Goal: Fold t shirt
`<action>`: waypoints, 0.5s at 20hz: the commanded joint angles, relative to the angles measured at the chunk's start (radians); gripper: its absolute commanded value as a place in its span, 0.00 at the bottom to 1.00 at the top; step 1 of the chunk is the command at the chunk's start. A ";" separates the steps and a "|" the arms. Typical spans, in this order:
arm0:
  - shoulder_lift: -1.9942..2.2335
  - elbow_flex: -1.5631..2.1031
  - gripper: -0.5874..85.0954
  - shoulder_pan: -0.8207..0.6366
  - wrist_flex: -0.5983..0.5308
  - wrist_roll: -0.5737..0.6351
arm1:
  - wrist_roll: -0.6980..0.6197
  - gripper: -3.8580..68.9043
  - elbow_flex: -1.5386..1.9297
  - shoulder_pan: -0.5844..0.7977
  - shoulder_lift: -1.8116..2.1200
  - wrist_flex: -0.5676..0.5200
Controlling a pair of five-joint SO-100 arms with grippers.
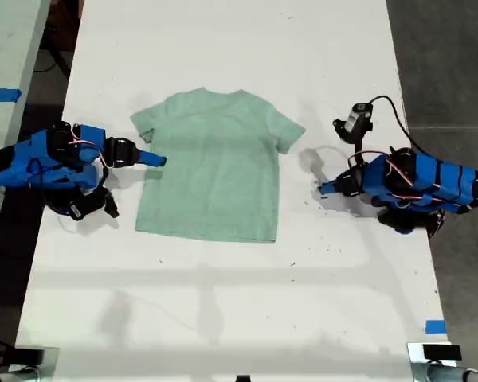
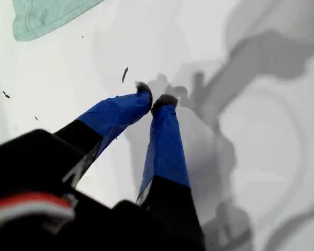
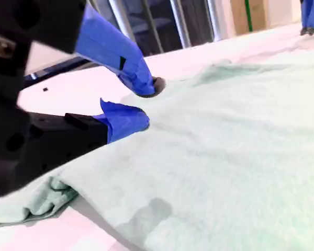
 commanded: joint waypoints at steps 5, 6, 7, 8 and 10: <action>0.009 0.038 0.08 0.003 -0.114 -0.189 | 0.367 0.16 0.000 0.049 0.017 -0.032; 0.009 0.038 0.10 -0.005 -0.137 -0.192 | 0.295 0.23 -0.037 0.020 0.017 -0.109; 0.009 0.038 0.17 -0.006 -0.118 -0.287 | 0.253 0.31 -0.052 0.058 0.017 -0.253; 0.009 0.038 0.25 -0.006 -0.098 -0.293 | 0.210 0.22 -0.092 0.091 0.009 -0.311; 0.009 0.038 0.31 -0.061 -0.049 -0.337 | 0.170 0.31 -0.258 0.218 -0.183 -0.285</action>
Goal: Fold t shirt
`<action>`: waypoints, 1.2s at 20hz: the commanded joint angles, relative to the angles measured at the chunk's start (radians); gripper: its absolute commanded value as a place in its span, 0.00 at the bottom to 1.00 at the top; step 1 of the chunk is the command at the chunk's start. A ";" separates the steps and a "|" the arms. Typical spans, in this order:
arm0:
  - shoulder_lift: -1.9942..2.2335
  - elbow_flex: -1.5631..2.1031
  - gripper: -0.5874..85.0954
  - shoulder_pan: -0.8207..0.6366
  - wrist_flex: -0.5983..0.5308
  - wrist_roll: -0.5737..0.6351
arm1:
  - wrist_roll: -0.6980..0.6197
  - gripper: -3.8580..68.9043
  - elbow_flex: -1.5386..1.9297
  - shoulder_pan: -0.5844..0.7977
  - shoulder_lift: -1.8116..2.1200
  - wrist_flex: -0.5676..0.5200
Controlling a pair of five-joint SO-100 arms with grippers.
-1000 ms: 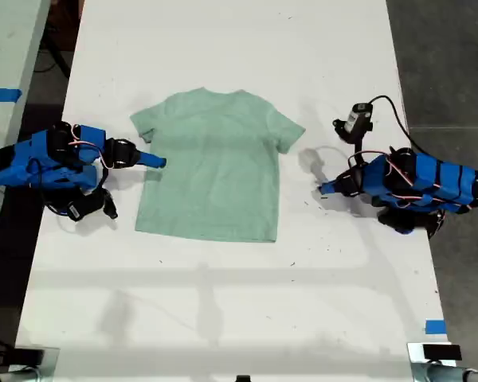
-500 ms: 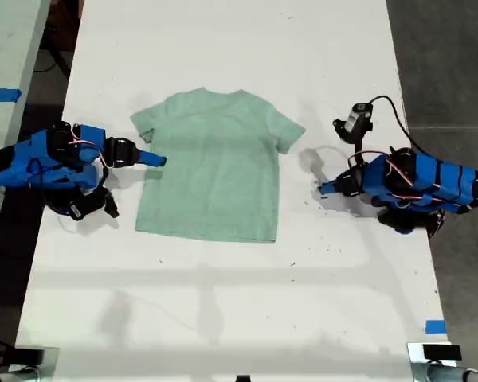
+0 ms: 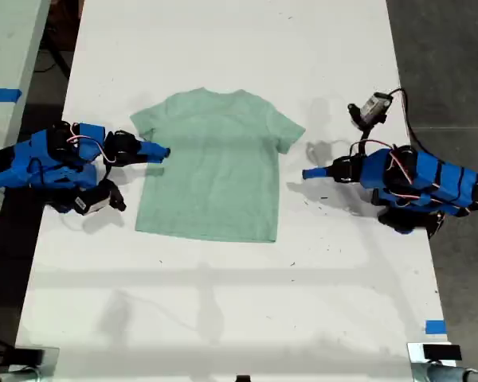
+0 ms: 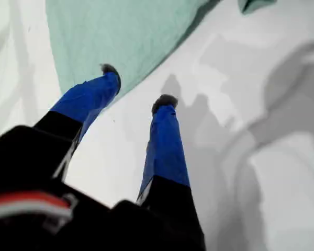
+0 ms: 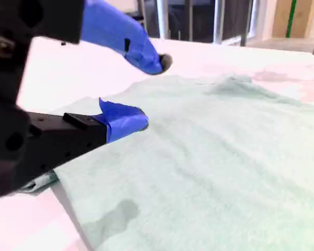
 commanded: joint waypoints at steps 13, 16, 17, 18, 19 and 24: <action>0.009 0.032 0.06 -0.095 0.067 -0.009 | -0.387 0.52 -1.385 0.538 -1.713 0.147; 0.009 0.032 0.05 -0.072 0.064 -0.015 | -0.354 0.45 -1.273 0.552 -1.738 -0.057; 0.009 0.032 0.05 -0.074 0.064 -0.015 | -0.336 0.43 -1.246 0.535 -1.775 -0.123; 0.009 0.032 0.05 -0.075 0.064 -0.015 | -0.321 0.41 -1.241 0.517 -1.836 -0.167; 0.009 0.032 0.05 -0.075 0.064 -0.015 | -0.302 0.41 -1.249 0.502 -1.905 -0.199; 0.011 0.032 0.05 -0.064 0.067 -0.020 | -0.258 0.36 -1.364 0.494 -2.109 -0.178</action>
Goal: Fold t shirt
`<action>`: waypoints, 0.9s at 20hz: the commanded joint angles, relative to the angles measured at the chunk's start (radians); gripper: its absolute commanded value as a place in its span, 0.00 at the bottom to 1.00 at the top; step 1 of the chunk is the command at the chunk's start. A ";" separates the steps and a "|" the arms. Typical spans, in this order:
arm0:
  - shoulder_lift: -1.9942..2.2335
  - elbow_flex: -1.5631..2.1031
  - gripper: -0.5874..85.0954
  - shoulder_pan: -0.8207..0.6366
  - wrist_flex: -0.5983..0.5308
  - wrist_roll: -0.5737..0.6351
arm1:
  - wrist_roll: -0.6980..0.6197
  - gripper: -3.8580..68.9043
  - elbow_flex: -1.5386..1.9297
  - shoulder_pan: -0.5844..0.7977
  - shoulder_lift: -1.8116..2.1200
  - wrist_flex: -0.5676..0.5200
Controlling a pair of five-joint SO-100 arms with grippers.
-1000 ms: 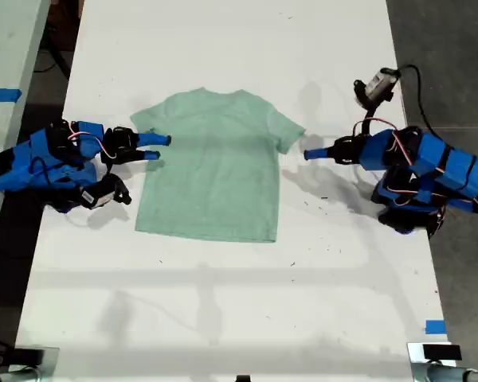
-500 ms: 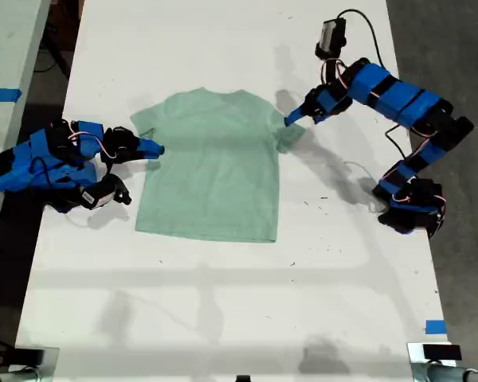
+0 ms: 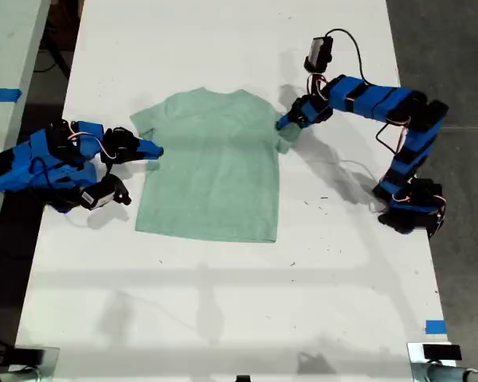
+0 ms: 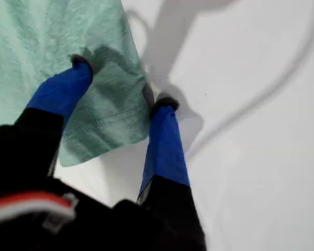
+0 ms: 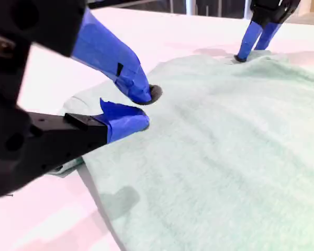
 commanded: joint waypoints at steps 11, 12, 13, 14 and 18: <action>0.011 0.032 0.05 0.018 0.000 -0.003 | 0.084 0.07 0.037 -0.071 0.561 0.221; 0.011 0.032 0.05 0.017 0.000 -0.003 | 0.092 0.07 -0.037 -0.120 0.543 0.247; 0.011 0.032 0.05 0.017 0.000 -0.005 | 0.101 0.07 -0.114 -0.176 0.509 0.264; 0.011 0.032 0.05 0.017 0.000 -0.006 | 0.110 0.07 -0.189 -0.236 0.465 0.267; 0.011 0.032 0.05 0.018 0.002 -0.008 | 0.127 0.07 -0.416 -0.414 0.250 0.235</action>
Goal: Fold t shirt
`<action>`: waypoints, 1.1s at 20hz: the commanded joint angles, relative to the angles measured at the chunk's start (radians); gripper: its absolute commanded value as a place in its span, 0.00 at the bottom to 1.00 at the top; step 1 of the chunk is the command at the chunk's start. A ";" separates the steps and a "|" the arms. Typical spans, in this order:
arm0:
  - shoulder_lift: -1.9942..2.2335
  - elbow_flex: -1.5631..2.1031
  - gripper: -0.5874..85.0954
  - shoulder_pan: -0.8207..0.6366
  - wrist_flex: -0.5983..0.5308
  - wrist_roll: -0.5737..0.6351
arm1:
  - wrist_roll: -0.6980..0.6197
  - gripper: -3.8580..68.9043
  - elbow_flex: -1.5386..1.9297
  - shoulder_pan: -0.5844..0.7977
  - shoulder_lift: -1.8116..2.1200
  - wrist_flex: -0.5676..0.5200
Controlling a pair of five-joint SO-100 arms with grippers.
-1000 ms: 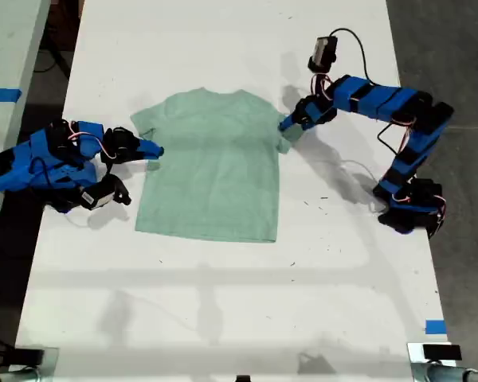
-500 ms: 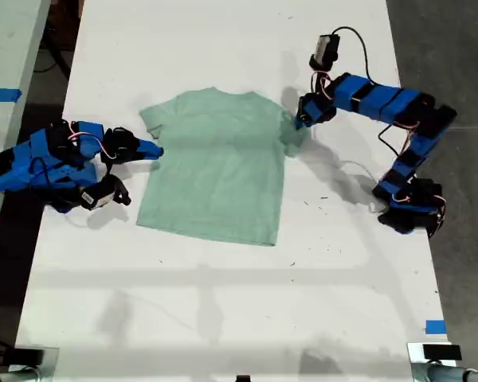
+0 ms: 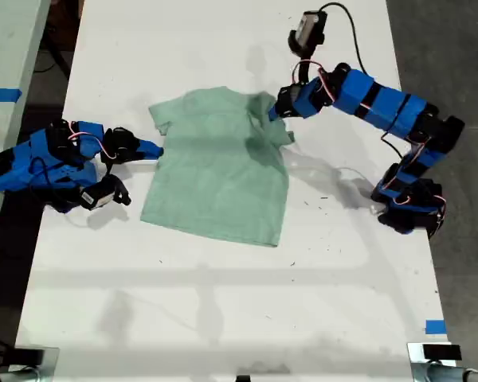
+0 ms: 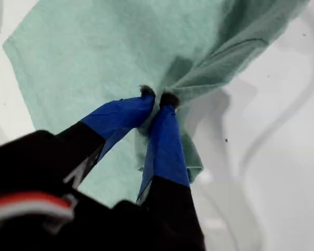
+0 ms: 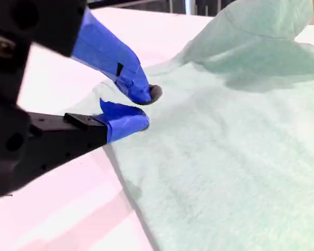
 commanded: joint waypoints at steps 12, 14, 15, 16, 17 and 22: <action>0.011 0.032 0.05 0.017 0.002 -0.011 | -0.089 0.37 -0.339 -0.129 -0.087 0.058; 0.011 0.032 0.05 0.017 0.002 -0.011 | -0.100 0.36 -0.290 -0.060 0.078 0.160; 0.011 0.032 0.05 0.017 0.002 -0.011 | -0.103 0.33 -0.255 -0.026 0.164 0.222; 0.011 0.032 0.05 0.017 0.002 -0.011 | -0.101 0.25 -0.193 -0.003 0.259 0.272; 0.011 0.032 0.05 0.017 0.002 -0.012 | -0.091 0.16 -0.078 0.009 0.380 0.284; 0.011 0.031 0.01 0.014 -0.029 0.015 | 0.061 0.08 0.660 -0.095 0.971 0.124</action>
